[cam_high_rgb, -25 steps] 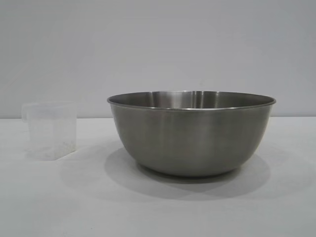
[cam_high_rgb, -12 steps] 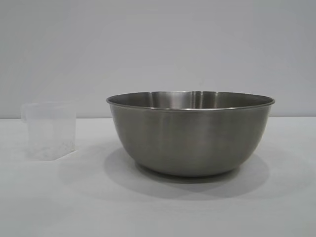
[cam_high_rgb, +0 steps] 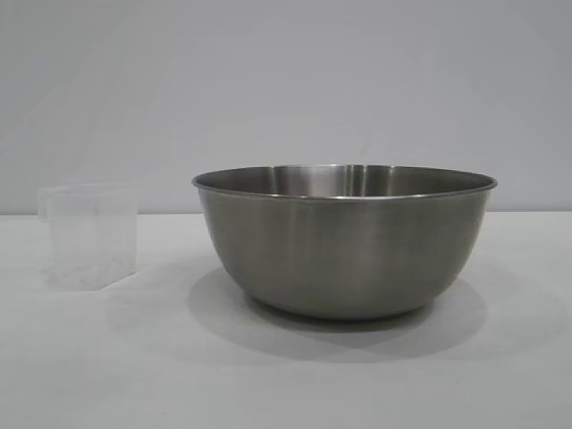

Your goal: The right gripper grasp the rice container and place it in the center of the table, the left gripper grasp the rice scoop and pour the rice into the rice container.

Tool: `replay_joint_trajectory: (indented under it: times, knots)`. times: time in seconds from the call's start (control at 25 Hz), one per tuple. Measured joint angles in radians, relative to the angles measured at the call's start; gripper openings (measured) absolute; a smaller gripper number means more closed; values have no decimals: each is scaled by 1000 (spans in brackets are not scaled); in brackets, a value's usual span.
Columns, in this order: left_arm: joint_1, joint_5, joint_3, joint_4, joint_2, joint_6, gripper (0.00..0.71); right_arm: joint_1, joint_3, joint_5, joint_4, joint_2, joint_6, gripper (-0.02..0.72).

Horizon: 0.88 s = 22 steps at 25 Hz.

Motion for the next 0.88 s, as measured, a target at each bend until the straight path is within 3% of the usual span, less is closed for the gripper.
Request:
replay_joint_trajectory:
  times: [0.28,0.4,0.72,0.88]
  knots:
    - [0,0,0,0,0,0,188,-9,0,0,2,-53,-1,297]
    - [4,-2,0,0,0,0,188,-77,0,4,0,-97,-1,297]
    - [162,-2,0,-2,0,0,188,-251,0,6,2,-99,-1,297]
    - [186,-2,0,-2,0,0,188,-268,0,6,2,-99,-1,297]
